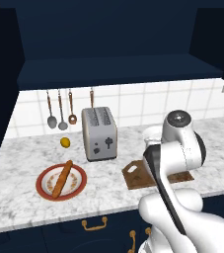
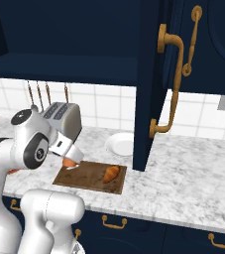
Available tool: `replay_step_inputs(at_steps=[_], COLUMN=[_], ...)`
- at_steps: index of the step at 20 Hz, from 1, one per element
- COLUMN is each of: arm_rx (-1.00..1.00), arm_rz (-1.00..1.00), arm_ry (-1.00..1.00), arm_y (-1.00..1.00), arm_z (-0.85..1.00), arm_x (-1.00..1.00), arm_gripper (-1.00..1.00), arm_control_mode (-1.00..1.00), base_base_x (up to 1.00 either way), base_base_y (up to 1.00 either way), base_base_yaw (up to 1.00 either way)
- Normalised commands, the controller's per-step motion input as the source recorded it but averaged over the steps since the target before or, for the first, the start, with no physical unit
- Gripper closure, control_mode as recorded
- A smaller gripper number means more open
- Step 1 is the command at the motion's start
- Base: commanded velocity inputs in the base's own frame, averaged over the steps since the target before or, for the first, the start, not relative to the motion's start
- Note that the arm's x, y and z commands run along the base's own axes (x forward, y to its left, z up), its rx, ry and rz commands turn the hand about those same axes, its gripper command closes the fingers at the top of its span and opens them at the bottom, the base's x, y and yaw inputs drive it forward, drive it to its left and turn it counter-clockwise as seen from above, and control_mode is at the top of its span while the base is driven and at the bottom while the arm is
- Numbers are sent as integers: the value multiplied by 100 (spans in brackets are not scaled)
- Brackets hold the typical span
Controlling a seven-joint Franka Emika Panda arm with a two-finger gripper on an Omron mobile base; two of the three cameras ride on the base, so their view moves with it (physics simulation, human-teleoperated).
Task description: From the different types of pastries on the counter, select a croissant and place it on the cutting board. Then retrieve a jar of jam from the cabinet and place it alongside the croissant on the cutting board.
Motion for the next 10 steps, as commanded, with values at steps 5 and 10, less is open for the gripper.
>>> replay_step_inputs(at_steps=[5, 10], arm_rx=[0, 5], arm_rz=[0, 0], arm_ry=[-26, -10], arm_y=[-9, -2], arm_z=[-74, -75], arm_x=[0, -1], arm_gripper=[100, 100], arm_control_mode=[-100, -100], base_base_x=[0, 0], base_base_y=[0, 0], base_base_yaw=[0, 0])
